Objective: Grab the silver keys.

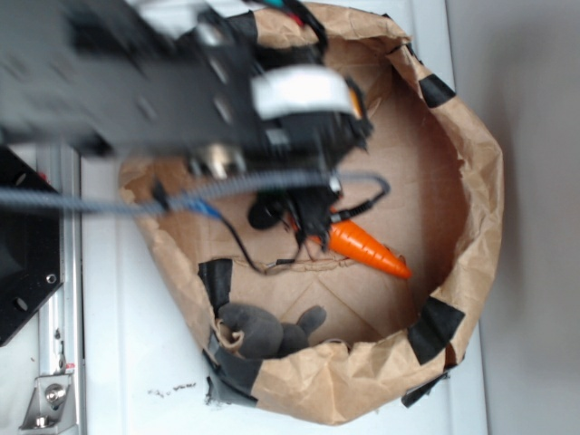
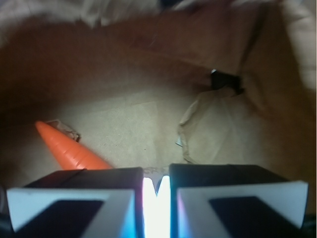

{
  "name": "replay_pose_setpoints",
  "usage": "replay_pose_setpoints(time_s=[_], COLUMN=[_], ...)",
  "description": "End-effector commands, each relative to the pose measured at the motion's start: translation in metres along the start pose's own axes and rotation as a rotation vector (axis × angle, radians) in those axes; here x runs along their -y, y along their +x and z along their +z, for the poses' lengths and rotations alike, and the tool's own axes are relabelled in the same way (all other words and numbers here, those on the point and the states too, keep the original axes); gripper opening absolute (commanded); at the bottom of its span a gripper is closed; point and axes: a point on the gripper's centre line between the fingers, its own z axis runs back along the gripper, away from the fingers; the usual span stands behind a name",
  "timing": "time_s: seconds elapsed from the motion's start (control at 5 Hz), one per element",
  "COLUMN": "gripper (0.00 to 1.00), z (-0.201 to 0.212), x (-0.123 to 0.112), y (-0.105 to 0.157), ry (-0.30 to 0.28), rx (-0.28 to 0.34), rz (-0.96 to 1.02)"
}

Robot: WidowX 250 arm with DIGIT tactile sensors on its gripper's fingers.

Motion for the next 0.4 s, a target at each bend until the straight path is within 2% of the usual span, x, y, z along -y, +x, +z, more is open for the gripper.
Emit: replay_pose_setpoints(time_s=[0.0,0.2], gripper=[0.00,0.00], z=[0.0078,0.0044], x=[0.0196,0.0229], y=[0.0117,0.0136], ry=[0.006,-0.004], rx=[0.003,-0.007], rz=[-0.021,-0.038])
